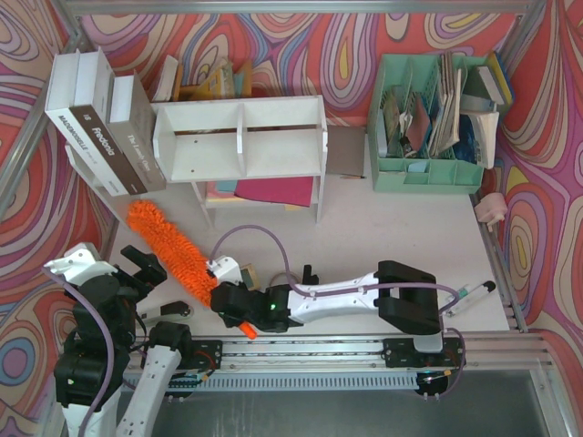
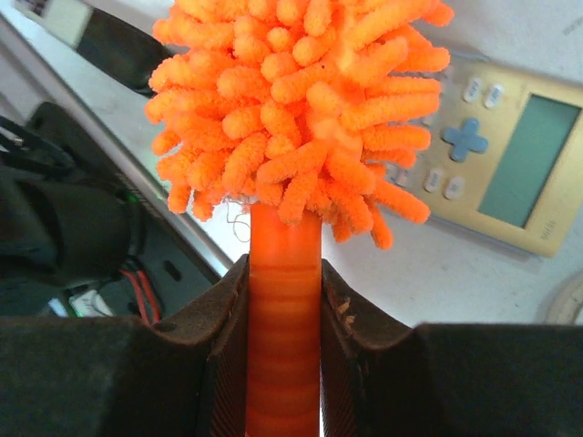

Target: Dust the bookshelf with a duster

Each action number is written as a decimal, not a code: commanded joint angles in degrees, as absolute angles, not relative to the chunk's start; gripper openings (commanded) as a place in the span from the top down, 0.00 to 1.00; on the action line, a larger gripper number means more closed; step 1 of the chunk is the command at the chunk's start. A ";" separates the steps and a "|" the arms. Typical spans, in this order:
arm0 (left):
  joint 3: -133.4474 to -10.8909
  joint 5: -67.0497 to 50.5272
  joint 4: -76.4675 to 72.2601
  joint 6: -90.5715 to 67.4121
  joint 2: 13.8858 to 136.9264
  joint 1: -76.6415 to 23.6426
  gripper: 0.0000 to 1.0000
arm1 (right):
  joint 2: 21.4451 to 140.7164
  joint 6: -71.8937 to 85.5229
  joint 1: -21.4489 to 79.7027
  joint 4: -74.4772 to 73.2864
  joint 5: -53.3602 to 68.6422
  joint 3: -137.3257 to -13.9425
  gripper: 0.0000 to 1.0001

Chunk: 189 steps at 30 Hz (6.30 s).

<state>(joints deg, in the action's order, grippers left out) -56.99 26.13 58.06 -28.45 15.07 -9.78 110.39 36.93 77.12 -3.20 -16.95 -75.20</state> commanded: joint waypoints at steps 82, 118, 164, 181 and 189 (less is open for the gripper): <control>-56.21 25.88 56.78 -27.84 15.29 -9.58 0.01 | 104.68 31.53 83.07 6.74 -27.35 -77.49 1.00; -56.16 26.06 56.78 -27.88 15.37 -9.58 0.02 | 112.81 33.16 79.66 2.99 -18.74 -75.88 1.00; -56.16 26.01 56.77 -27.93 15.12 -9.58 0.01 | 110.00 26.78 76.19 3.01 -27.67 -84.02 1.00; -56.16 25.99 56.78 -27.93 15.20 -9.57 0.02 | 100.99 30.02 75.41 5.59 -24.56 -77.67 1.00; -56.16 25.91 56.82 -27.87 15.30 -9.58 0.02 | 93.00 34.27 76.03 4.84 -27.51 -71.15 1.00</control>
<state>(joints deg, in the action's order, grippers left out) -56.88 25.96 58.06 -28.45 15.07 -9.76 96.25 31.48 75.50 1.17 -22.87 -73.63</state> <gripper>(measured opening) 0.984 0.331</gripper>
